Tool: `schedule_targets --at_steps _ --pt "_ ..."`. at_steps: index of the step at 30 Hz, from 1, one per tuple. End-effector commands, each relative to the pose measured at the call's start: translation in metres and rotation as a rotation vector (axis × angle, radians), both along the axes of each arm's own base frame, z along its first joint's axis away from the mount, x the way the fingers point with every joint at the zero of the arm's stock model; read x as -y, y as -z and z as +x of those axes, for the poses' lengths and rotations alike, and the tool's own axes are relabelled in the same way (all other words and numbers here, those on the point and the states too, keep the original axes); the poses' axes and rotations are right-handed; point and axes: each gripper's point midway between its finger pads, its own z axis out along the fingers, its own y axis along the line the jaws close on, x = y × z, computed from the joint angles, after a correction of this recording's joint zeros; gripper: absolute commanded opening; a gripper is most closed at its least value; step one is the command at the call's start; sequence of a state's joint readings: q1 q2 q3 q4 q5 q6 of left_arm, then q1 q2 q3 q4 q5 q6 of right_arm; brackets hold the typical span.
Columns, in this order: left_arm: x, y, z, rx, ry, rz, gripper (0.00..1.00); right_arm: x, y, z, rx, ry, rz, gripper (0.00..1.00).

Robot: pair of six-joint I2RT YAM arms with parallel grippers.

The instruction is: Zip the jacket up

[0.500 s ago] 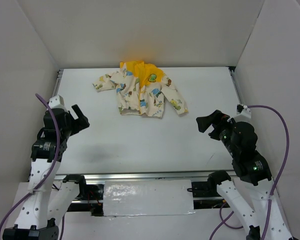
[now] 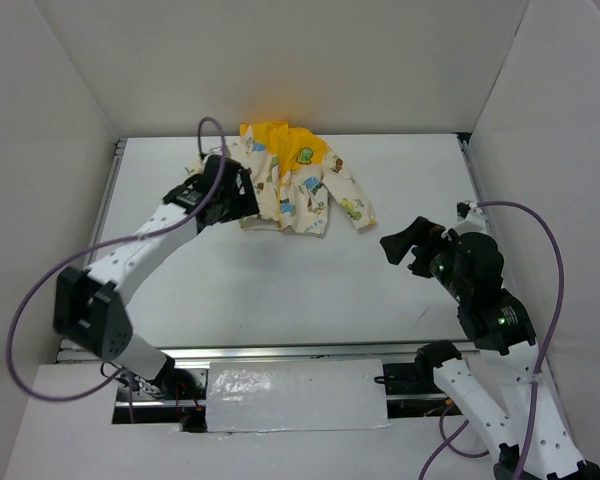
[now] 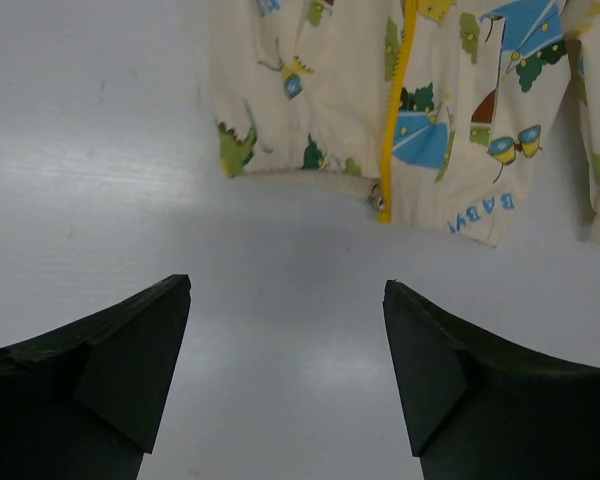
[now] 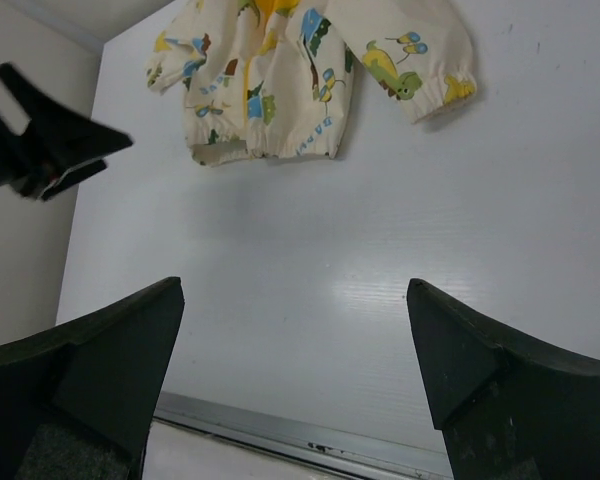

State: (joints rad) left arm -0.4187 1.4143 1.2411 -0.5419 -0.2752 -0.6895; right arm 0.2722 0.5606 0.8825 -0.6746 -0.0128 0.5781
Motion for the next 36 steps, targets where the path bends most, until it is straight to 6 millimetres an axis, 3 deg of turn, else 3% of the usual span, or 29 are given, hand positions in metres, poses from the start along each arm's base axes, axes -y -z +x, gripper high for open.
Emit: schedule_targets --at_steps 1,5,11,15,18,23,29,32,33,36 --pt "0.022 0.019 0.043 -0.016 -0.036 0.048 0.9 -0.009 -0.014 -0.002 0.044 -0.057 0.016 1.0" --pt "0.043 0.056 0.084 -0.086 -0.022 0.104 0.83 -0.015 -0.011 -0.006 0.049 -0.09 0.031 1.0" --pt "0.044 0.089 0.119 -0.141 -0.062 0.217 0.83 -0.018 -0.003 -0.005 0.028 -0.113 0.024 1.0" --pt "0.036 0.112 0.122 -0.19 -0.075 0.265 0.82 -0.019 0.0 -0.004 0.023 -0.117 0.017 1.0" --pt "0.035 0.13 0.12 -0.215 -0.069 0.269 0.76 -0.019 0.002 -0.002 0.022 -0.116 0.018 1.0" --pt "0.015 0.16 0.109 -0.296 -0.095 0.312 0.73 -0.024 0.006 0.0 0.003 -0.134 0.024 1.0" --pt "-0.003 0.171 0.1 -0.314 -0.108 0.286 0.48 -0.024 0.005 0.0 0.004 -0.132 0.03 1.0" --pt "-0.01 0.166 0.1 -0.309 -0.114 0.277 0.17 -0.023 0.003 -0.001 0.008 -0.13 0.032 1.0" --pt "-0.014 0.158 0.099 -0.296 -0.125 0.269 0.0 -0.023 0.002 -0.001 0.011 -0.13 0.032 1.0" --pt "-0.015 0.134 0.097 -0.241 -0.131 0.228 0.0 -0.023 0.002 0.0 0.01 -0.125 0.033 1.0"
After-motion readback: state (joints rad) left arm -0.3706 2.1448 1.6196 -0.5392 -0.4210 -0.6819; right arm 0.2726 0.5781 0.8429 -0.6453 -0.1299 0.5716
